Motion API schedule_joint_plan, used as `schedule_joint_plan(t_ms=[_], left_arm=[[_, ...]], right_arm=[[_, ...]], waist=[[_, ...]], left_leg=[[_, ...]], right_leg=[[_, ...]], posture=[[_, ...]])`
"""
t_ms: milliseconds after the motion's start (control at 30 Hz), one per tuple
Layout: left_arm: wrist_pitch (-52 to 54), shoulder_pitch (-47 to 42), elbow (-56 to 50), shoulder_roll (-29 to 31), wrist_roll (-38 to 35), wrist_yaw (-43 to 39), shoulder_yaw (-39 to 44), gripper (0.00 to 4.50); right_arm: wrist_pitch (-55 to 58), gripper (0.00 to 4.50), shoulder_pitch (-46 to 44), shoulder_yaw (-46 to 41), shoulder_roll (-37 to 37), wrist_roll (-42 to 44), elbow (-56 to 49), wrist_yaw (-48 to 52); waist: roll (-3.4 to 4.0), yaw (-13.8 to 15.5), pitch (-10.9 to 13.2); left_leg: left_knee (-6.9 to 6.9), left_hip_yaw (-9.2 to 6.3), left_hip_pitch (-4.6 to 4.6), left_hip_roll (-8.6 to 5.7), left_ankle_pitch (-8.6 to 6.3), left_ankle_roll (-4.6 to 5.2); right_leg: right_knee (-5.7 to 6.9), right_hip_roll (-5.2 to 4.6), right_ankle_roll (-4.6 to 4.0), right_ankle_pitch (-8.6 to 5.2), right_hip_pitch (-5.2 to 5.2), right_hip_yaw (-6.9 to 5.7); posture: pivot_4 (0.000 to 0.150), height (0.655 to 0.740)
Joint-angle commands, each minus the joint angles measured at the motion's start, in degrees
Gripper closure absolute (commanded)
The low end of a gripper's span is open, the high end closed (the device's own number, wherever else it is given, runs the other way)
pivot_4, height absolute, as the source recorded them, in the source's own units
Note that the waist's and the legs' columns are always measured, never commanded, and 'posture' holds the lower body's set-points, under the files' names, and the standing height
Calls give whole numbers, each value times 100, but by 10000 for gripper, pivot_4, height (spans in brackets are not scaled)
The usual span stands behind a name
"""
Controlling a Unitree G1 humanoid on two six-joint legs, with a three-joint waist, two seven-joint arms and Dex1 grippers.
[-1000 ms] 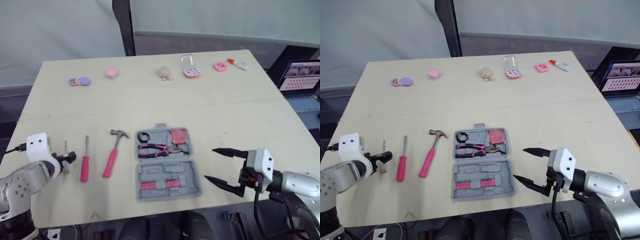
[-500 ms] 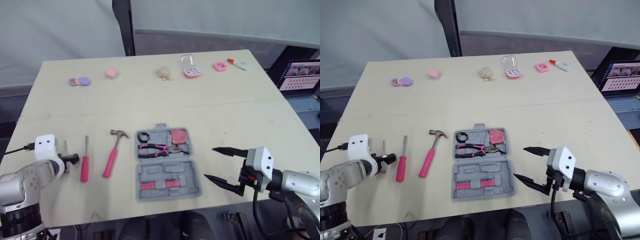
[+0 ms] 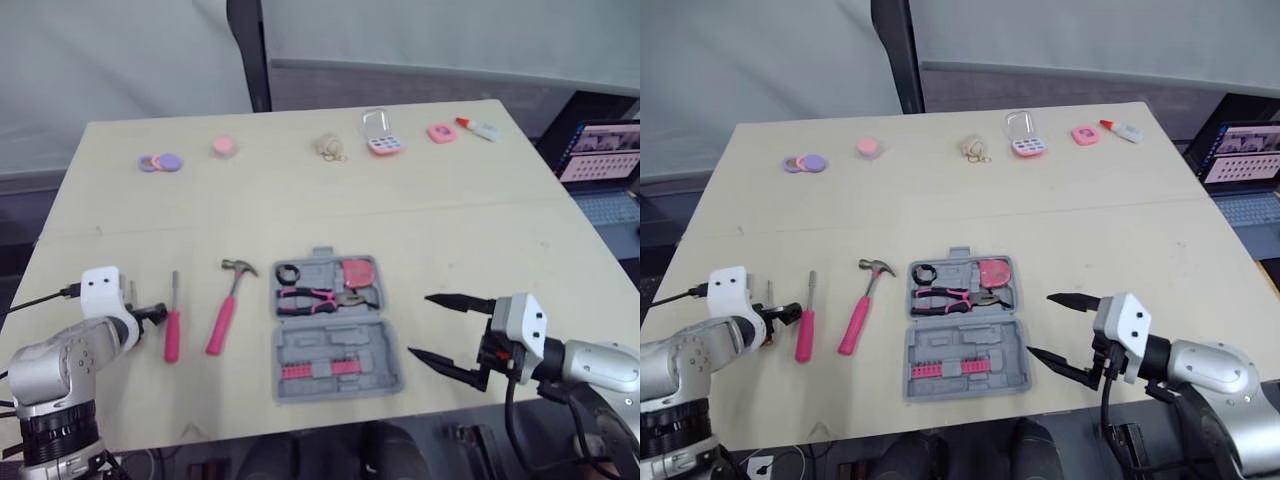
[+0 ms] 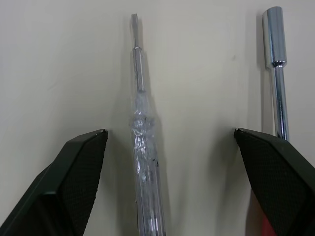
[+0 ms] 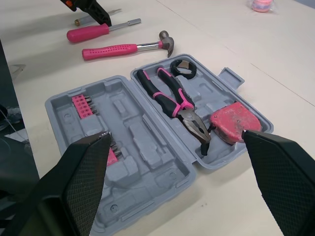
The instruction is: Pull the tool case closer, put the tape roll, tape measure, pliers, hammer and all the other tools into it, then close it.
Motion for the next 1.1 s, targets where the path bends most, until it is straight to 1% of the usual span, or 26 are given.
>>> schedule_joint_plan(t_ms=[33, 233, 333, 400, 567, 600, 900, 1000, 1067, 1100], left_arm=[[-127, -41, 72, 73, 201, -76, 40, 568], [-206, -47, 180, 21, 314, -176, 68, 568], [-211, -58, 182, -56, 327, -194, 146, 7894], [-185, -54, 153, -77, 342, -199, 155, 17042], [-110, -52, 62, -138, 390, -168, 179, 43175], [-93, -50, 45, -146, 399, -165, 185, 44199], [147, -7, -231, -103, 575, -172, 187, 44199], [430, -41, -542, 166, 501, -395, 202, 44199], [482, 28, -782, 580, 391, -776, 71, 44199], [435, 101, -895, 892, 350, -1027, -37, 44199]], right_arm=[[10, 195, 32, -191, -44, 41, -199, -84], [32, 195, 49, -221, -45, 48, -213, -102], [38, 0, 58, -233, -47, 51, -213, -102], [44, 0, 58, -241, -51, 50, -213, -95], [73, 0, 40, -248, -55, 45, -206, -80], [77, 0, 38, -246, -57, 45, -209, -79], [100, 0, -16, -222, -58, 35, -204, -82], [117, 0, -40, -264, -74, 59, -194, -76], [122, 0, -35, -323, -95, 87, -184, -59], [105, 0, 1, -369, -106, 98, -169, -27]], waist=[[0, 2, 0], [0, -1, 0], [0, -2, 0], [0, -8, 0], [0, -11, 0], [0, -10, 0], [0, -12, 0], [-2, -19, 1], [-4, -18, 2], [-5, -19, 3]], left_leg=[[0, 0, 0, 0, 0, 0], [1, 0, 0, 0, 0, 0], [1, 0, 0, 0, 0, 0], [1, 0, 1, 1, 0, 0], [0, 0, 1, 1, 0, 0], [0, 0, 0, 1, 0, 0], [-1, 0, 0, 1, 0, 0], [-2, 0, -1, 1, 0, 0], [-1, -1, -3, 2, 0, 0], [0, -1, -6, 3, 0, 0]], right_leg=[[0, 0, 0, 0, 0, 0], [2, 0, 0, 0, 0, 0], [2, -1, 0, 0, 0, 0], [3, -1, 0, 0, 0, 0], [2, 0, 0, 0, -1, -1], [2, 0, 0, 0, -1, -1], [2, 0, 0, 0, -1, 0], [1, 0, 0, 0, -3, 0], [1, 0, 0, 0, -3, -2], [1, 0, 0, 0, -4, -2]], posture=[[1500, 7400], [1500, 7400], [1500, 7400], [1500, 7400], [1500, 7400], [1500, 7400], [1500, 7400], [1500, 7400], [1500, 7400], [1500, 7400]])
